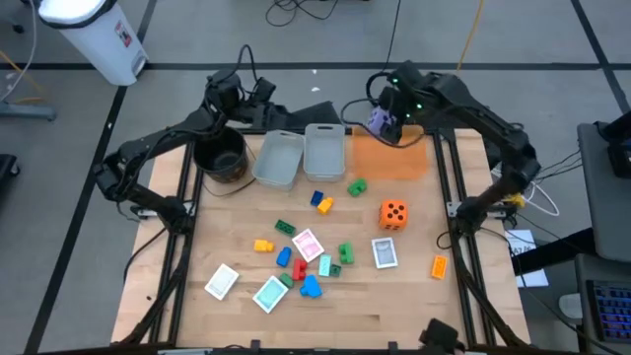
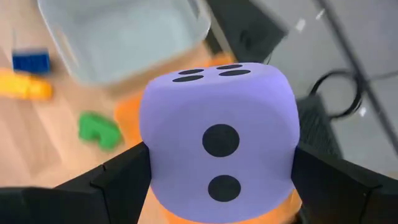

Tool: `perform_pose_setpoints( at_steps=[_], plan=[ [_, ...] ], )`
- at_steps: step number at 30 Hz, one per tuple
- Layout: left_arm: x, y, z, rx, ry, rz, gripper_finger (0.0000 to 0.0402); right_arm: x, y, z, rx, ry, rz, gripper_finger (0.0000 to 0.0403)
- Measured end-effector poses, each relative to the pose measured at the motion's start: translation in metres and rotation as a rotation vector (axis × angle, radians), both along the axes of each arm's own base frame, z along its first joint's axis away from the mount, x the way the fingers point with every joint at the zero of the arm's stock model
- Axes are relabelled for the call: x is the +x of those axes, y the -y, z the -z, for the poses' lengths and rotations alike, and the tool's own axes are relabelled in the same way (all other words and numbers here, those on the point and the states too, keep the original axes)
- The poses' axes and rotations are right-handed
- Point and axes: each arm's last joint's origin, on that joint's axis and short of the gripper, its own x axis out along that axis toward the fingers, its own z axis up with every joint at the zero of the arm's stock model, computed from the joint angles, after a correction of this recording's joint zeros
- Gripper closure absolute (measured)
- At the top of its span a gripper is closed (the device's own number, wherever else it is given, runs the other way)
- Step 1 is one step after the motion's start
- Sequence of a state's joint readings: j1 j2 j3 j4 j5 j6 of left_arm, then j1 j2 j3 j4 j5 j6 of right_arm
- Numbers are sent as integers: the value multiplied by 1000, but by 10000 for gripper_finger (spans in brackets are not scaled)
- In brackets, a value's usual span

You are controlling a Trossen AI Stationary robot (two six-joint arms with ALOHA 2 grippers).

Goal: Pick & Place Toys
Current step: Put the violet dice into the orange bin

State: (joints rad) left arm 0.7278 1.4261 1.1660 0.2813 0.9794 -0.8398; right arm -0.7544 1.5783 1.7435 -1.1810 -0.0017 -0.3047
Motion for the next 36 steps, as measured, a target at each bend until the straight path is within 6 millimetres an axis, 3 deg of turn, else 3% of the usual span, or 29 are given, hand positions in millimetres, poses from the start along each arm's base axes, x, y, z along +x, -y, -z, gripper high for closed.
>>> perform_pose_setpoints(
  at_steps=[7,15,29,36],
  plan=[
    [1,5,0,-5,-4,101,11,10,11,18,108,-201,-4,74],
    [4,9,0,3,-1,121,11,7,21,29,165,-246,52,74],
    [5,9,6,40,-27,80,11,-24,53,64,225,-378,75,74],
    [5,7,9,63,-46,16,11,-36,58,82,249,-397,91,74]
  ],
)
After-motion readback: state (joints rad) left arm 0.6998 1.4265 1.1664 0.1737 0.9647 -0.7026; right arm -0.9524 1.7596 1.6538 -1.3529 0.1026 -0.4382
